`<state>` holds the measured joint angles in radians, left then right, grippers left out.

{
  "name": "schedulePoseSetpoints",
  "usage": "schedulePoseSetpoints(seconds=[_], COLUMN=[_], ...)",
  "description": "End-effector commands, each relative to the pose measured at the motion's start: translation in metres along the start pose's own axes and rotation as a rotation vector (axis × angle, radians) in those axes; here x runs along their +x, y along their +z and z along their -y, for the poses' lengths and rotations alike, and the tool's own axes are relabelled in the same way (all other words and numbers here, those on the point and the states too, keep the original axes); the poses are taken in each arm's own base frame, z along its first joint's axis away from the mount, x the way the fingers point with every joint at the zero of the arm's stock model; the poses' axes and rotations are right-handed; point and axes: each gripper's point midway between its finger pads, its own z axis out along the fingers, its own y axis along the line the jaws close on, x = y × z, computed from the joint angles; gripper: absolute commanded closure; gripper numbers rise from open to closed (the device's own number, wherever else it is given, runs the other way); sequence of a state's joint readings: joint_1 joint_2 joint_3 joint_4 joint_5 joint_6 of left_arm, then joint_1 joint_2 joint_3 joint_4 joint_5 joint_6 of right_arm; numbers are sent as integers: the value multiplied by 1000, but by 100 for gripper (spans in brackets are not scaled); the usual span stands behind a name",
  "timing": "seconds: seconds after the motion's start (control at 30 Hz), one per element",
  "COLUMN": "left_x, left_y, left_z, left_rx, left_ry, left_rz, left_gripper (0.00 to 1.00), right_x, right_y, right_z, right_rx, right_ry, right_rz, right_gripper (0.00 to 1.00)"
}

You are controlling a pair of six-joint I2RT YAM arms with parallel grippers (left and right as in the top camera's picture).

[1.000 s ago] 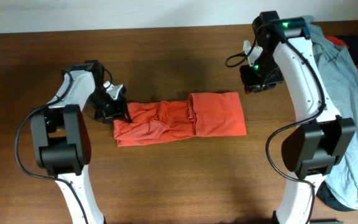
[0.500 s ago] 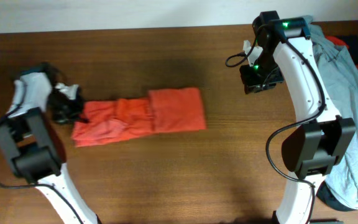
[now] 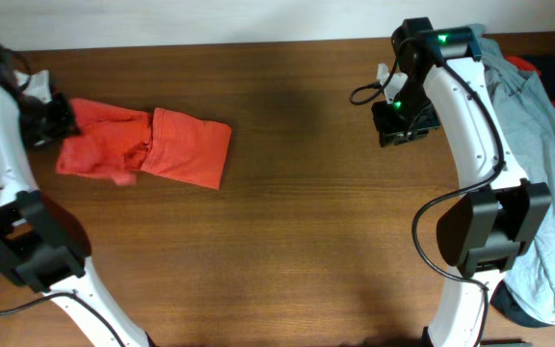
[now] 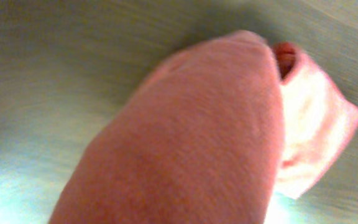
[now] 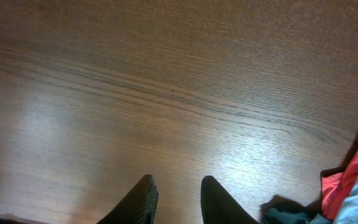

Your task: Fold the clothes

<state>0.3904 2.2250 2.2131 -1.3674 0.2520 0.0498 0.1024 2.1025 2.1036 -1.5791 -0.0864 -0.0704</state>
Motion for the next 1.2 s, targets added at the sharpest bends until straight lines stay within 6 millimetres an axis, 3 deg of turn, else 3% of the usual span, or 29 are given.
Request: schedulePoseSetpoints(seconds=[0.0, 0.2, 0.6, 0.8, 0.93, 1.07, 1.17], left_x=[-1, -1, -9, -10, -15, 0, 23], left_y=[-8, 4, 15, 13, 7, 11, 15], left_z=[66, 133, 193, 201, 206, 215, 225], left_rx=[134, 165, 110, 112, 117, 120, 116], left_ry=[83, 234, 351, 368, 401, 419, 442], left_rz=[21, 46, 144, 159, 185, 140, 65], left_gripper=[99, 98, 96, 96, 90, 90, 89], right_x=[0, 1, 5, 5, 5, 5, 5], right_y=[-10, -10, -10, -10, -10, -10, -10], right_z=[0, 0, 0, -1, -1, -2, -2], right_rx=[10, 10, 9, 9, 8, 1, 1], right_ry=[5, 5, 5, 5, 6, 5, 5], right_rz=[24, 21, 6, 5, 5, 6, 6], right_gripper=[70, 70, 70, 69, 69, 69, 69])
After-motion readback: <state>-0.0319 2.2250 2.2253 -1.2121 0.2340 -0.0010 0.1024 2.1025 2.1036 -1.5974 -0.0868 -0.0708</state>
